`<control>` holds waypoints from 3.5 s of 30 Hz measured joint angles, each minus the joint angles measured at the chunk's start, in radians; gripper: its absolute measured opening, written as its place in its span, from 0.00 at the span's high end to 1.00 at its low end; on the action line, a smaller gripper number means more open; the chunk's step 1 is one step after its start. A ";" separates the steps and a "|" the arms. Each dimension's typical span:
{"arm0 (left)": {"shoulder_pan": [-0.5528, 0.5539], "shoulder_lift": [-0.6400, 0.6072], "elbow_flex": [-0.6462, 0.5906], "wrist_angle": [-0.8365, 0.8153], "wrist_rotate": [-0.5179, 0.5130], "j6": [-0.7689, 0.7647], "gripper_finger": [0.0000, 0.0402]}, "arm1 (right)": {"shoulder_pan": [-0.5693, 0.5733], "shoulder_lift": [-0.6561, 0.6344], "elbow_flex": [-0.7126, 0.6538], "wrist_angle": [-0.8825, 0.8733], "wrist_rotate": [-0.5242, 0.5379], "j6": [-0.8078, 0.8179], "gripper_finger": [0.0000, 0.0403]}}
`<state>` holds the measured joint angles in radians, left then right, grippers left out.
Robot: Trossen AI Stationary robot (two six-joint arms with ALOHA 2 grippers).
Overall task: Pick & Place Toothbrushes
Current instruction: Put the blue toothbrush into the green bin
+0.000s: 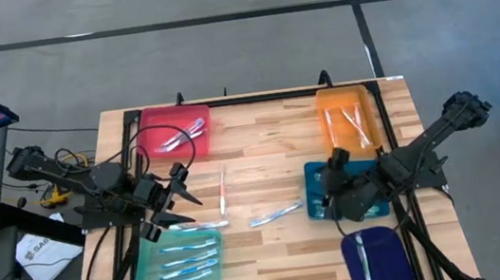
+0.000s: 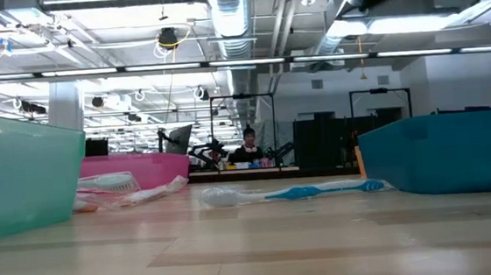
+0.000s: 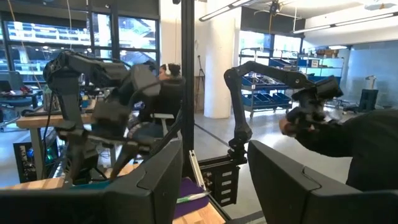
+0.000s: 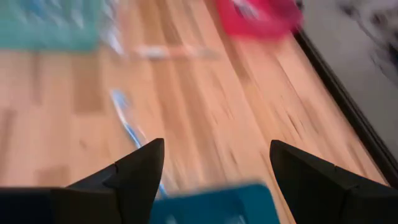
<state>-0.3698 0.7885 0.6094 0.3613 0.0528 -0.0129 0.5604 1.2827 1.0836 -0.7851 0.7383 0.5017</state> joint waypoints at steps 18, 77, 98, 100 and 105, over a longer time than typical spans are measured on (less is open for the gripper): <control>0.000 0.013 0.000 -0.002 0.000 -0.003 0.56 | 0.000 0.000 0.000 0.218 -0.034 -0.191 0.29; 0.046 0.011 0.000 -0.123 0.007 -0.051 0.56 | -0.010 0.000 0.000 0.316 -0.035 -0.195 0.29; 0.015 0.046 0.057 -0.232 0.140 -0.072 0.56 | -0.055 0.161 -0.001 0.421 -0.087 -0.297 0.29; 0.015 0.045 0.071 -0.304 0.073 -0.071 0.56 | -0.062 0.184 0.003 0.446 -0.086 -0.303 0.29; 0.022 0.045 0.100 -0.512 -0.098 -0.074 0.56 | -0.076 0.214 0.010 0.443 -0.087 -0.352 0.29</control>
<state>-0.3479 0.8333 0.7097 -0.1502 -0.0449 -0.0866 0.4839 1.4966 1.0938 -0.3422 0.6518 0.1497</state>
